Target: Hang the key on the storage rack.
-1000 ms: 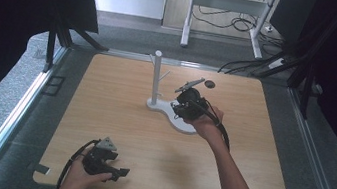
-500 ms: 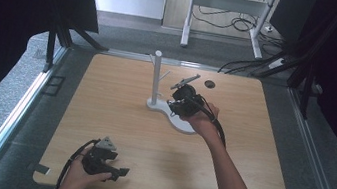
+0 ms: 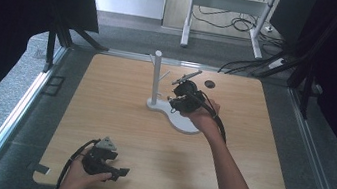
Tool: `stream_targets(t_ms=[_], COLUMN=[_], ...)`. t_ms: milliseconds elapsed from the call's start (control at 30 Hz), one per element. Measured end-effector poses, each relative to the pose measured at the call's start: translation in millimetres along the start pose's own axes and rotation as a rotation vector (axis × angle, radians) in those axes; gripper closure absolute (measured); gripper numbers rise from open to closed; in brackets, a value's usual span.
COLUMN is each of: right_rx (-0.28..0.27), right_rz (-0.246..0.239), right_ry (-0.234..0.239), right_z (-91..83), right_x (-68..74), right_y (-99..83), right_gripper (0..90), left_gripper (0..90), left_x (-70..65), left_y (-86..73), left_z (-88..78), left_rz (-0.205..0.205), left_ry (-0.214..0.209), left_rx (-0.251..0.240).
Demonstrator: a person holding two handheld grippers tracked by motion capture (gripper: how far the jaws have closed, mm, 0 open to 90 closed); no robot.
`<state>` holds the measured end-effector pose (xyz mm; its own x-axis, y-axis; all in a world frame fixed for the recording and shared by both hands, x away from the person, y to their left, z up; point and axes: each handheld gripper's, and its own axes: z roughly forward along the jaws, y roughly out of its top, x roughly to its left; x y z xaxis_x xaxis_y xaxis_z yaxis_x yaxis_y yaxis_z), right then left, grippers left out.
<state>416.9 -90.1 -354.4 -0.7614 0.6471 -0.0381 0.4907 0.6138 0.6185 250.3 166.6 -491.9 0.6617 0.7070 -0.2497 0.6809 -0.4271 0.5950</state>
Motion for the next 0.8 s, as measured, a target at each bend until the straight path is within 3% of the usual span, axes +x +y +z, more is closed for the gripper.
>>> stream_targets(t_ms=[800], right_rx=[0.012], right_rz=[0.047], right_ry=[-0.026], right_z=[16.0], right_x=[-17.8], right_y=[17.0], right_gripper=[84.5], left_gripper=[22.2], left_x=[0.9], left_y=[-0.4], left_z=[-0.7], left_rz=[0.001], left_ry=[-0.004], left_rx=[-0.001])
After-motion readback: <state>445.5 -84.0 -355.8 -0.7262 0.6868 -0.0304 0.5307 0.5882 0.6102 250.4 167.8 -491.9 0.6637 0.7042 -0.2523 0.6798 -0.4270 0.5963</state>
